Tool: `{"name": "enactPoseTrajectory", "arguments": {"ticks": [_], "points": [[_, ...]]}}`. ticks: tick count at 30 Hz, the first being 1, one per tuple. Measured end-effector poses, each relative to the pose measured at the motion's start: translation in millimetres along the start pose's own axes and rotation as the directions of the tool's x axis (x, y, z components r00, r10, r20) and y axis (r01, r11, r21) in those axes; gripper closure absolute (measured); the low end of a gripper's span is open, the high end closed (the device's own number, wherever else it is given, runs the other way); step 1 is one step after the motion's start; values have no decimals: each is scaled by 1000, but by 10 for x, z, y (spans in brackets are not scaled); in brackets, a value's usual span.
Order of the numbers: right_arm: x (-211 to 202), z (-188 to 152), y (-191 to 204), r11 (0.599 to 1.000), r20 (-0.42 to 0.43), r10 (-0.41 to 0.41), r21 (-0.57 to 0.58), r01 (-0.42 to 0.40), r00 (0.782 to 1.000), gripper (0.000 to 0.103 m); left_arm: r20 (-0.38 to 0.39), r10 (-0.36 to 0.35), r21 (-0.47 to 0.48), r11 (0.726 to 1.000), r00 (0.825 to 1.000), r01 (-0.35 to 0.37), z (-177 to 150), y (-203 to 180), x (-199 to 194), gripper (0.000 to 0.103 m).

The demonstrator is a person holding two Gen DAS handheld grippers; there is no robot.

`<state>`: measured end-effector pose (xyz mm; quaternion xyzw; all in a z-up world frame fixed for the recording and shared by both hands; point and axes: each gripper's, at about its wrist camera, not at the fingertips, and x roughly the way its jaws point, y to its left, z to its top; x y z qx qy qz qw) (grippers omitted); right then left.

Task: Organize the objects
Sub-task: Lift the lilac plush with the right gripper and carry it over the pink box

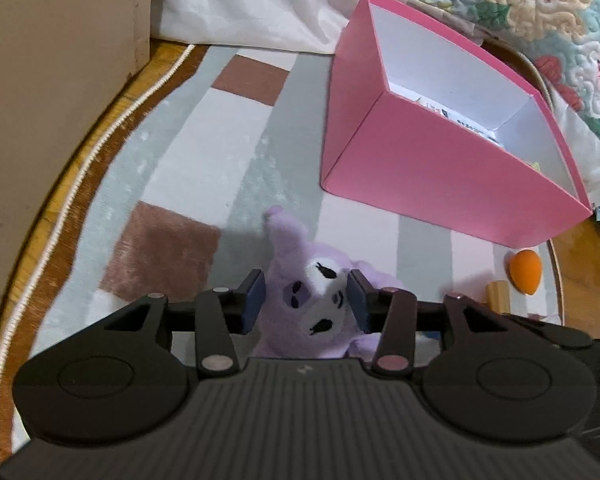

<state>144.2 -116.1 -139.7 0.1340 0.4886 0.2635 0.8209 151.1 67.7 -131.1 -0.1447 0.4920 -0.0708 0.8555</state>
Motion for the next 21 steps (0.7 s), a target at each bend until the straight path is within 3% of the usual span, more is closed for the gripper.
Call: {"name": "enactPoseTrajectory", "arguments": {"ticks": [4, 8, 11, 17, 21], "points": [[118, -19, 76, 1000, -13, 0, -14, 0, 1000, 15, 13, -8, -16, 1000, 1000, 8, -48, 17, 36, 53], [210, -15, 159, 998, 11, -20, -61, 20, 1000, 15, 13, -30, -30, 999, 999, 30, -98, 19, 19, 64], [227, -22, 190, 999, 10, -13, -41, 13, 1000, 14, 4, -14, -3, 1000, 1000, 14, -140, -74, -32, 65], [176, -208, 318, 979, 22, -128, -155, 130, 992, 13, -9, -48, -37, 998, 999, 48, -307, -209, -46, 65], [36, -357, 246, 971, 57, -178, -152, 185, 982, 17, -14, -91, -56, 994, 996, 90, -382, -315, -69, 66]]}}
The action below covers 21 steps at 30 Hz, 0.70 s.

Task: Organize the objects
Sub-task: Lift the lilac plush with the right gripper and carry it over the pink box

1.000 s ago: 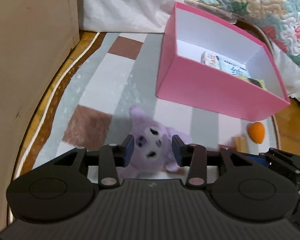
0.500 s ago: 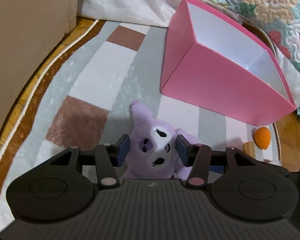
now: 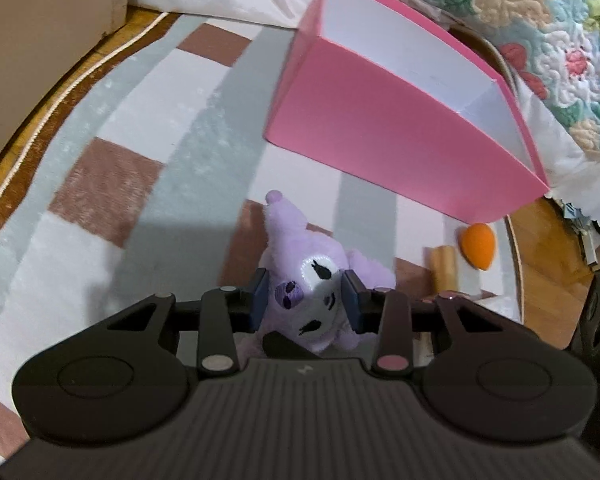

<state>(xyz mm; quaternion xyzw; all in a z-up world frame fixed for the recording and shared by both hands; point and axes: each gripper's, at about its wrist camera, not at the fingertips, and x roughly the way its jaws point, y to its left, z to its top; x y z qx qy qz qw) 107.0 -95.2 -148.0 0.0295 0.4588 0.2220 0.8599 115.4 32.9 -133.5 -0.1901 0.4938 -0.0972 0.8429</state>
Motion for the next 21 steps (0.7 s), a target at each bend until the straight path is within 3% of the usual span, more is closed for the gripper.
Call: {"name": "enactPoseTrajectory", "arguments": {"ticks": [9, 21], "points": [[-470, -19, -93, 1000, 24, 7, 22, -8, 1000, 18, 35, -51, 12, 999, 998, 51, -77, -306, -334, 67], [-1405, 540, -31, 995, 159, 78, -73, -67, 984, 18, 177, -85, 89, 994, 981, 70, 295, -822, -1100, 67]]}}
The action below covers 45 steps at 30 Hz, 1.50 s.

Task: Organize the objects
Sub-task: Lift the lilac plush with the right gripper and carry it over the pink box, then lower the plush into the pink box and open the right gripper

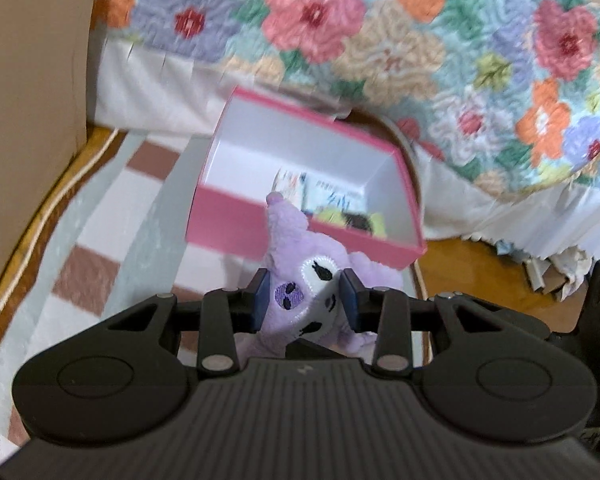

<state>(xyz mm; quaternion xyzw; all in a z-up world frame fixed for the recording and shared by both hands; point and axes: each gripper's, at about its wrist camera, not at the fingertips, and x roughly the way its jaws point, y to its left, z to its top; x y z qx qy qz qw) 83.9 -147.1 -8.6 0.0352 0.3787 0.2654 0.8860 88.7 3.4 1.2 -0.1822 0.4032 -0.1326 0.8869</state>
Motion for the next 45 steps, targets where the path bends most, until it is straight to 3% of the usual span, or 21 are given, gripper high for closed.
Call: {"name": "enactPoseTrajectory", "arguments": {"ticks": [7, 11, 18, 25, 32, 35, 38, 45], "points": [[-171, 341, -122, 999, 57, 14, -33, -12, 998, 22, 41, 11, 29, 1000, 999, -12, 380, -151, -31, 67], [-142, 532, -215, 998, 60, 8, -68, -4, 998, 38, 69, 41, 40, 998, 997, -43, 587, -183, 63, 67], [39, 820, -471, 998, 55, -12, -58, 15, 998, 49, 68, 67, 54, 996, 995, -71, 937, -238, 451, 67], [569, 1125, -869, 999, -21, -22, -23, 22, 1000, 50, 19, 136, 95, 986, 991, -137, 1222, -216, 1092, 67], [1069, 1088, -1065, 998, -127, -59, -21, 57, 990, 50, -94, 209, 116, 973, 973, -198, 1202, -117, 1641, 67], [1211, 1039, -1172, 998, -169, -54, 30, 59, 984, 50, -101, 233, 131, 967, 967, -219, 1155, -81, 1810, 67], [1306, 1010, -1292, 991, -185, -56, 111, 78, 981, 48, -127, 303, 190, 942, 944, -277, 1093, -75, 1989, 69], [1104, 995, -1218, 992, -158, -102, 63, 113, 982, 38, -101, 317, 206, 934, 943, -292, 1073, -97, 1727, 62]]}}
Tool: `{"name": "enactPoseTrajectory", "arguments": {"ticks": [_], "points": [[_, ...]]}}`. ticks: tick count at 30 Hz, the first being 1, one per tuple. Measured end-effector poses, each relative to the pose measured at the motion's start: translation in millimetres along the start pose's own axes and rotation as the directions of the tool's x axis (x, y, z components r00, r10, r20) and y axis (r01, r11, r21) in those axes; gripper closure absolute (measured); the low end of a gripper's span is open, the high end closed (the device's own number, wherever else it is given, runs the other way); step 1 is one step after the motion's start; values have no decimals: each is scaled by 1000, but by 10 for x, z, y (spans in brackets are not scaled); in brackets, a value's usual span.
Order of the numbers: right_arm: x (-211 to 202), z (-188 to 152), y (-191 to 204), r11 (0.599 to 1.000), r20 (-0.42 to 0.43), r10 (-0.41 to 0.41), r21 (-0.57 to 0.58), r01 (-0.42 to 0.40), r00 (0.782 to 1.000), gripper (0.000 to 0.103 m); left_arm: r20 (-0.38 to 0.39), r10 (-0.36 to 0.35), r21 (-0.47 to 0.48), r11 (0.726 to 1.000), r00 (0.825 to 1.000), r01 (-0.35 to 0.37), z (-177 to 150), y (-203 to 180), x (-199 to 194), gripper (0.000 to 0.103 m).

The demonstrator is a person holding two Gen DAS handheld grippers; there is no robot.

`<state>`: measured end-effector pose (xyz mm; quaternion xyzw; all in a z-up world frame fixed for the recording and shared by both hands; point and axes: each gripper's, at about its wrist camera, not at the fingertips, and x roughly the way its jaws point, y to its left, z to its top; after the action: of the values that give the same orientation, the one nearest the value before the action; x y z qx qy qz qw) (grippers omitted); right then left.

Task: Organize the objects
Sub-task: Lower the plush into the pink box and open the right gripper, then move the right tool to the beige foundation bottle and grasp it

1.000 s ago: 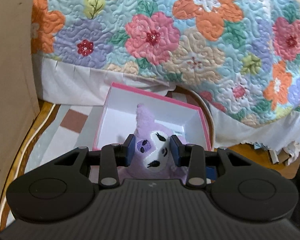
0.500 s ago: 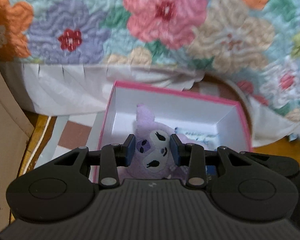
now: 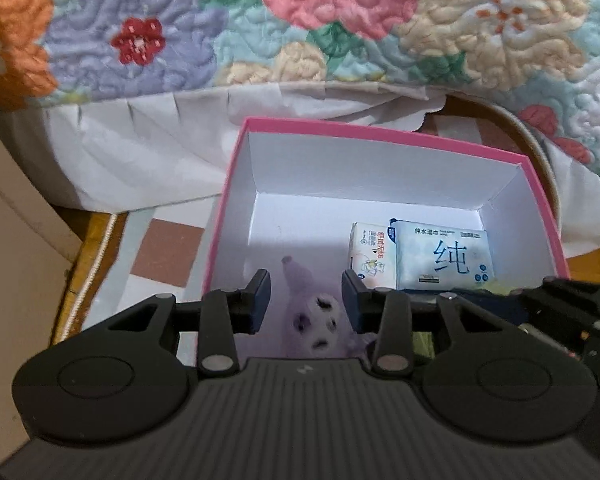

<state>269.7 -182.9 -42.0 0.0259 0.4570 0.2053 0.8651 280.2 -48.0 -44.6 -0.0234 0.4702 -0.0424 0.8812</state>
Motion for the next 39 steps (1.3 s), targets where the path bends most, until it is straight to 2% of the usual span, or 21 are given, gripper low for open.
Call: {"name": "enactPoseTrajectory", "arguments": {"ticks": [6, 10, 13, 20, 22, 23, 24, 27, 31, 34, 36, 37, 39], "points": [[-433, -20, 179, 996, 27, -42, -80, 44, 999, 33, 3, -25, 54, 998, 1000, 25, -32, -73, -504, 48], [-717, -65, 282, 991, 24, -78, -105, 81, 997, 31, -11, -63, 50, 997, 998, 63, -64, -97, -839, 45], [-925, -106, 348, 988, 18, -100, -118, 102, 995, 31, -21, -64, 63, 996, 998, 65, -100, -126, -1084, 44], [-1504, -289, 528, 980, 47, -87, -174, 94, 995, 28, -41, -66, 88, 994, 997, 69, -256, -158, -1596, 39], [-1666, -373, 556, 980, 69, -66, -185, 78, 995, 25, -38, -68, 98, 993, 997, 72, -336, -163, -1709, 38], [-1729, -414, 564, 980, 83, -54, -188, 69, 995, 18, -35, -68, 102, 992, 997, 71, -376, -163, -1753, 37], [-1796, -464, 571, 980, 101, -43, -189, 62, 994, 15, -32, -68, 107, 992, 997, 71, -420, -170, -1790, 36], [-1948, -639, 574, 978, 161, -29, -201, 61, 987, 13, -25, -69, 117, 991, 997, 72, -562, -180, -1893, 34], [-2014, -903, 558, 971, 243, -46, -218, 101, 969, 8, -28, -68, 111, 991, 997, 71, -777, -180, -1927, 32], [-1948, -1091, 547, 967, 250, -71, -221, 128, 966, 7, -35, -75, 104, 991, 997, 78, -935, -182, -1856, 31], [-1910, -1195, 528, 969, 235, -51, -224, 106, 971, 7, -39, -75, 102, 992, 996, 79, -1025, -189, -1785, 30], [-1895, -1257, 508, 972, 232, -11, -225, 64, 973, 7, -43, -74, 97, 992, 996, 78, -1079, -196, -1734, 29], [-1844, -1333, 462, 983, 222, 21, -183, 20, 975, 7, -50, -75, 92, 993, 996, 80, -1171, -200, -1646, 28]]}}
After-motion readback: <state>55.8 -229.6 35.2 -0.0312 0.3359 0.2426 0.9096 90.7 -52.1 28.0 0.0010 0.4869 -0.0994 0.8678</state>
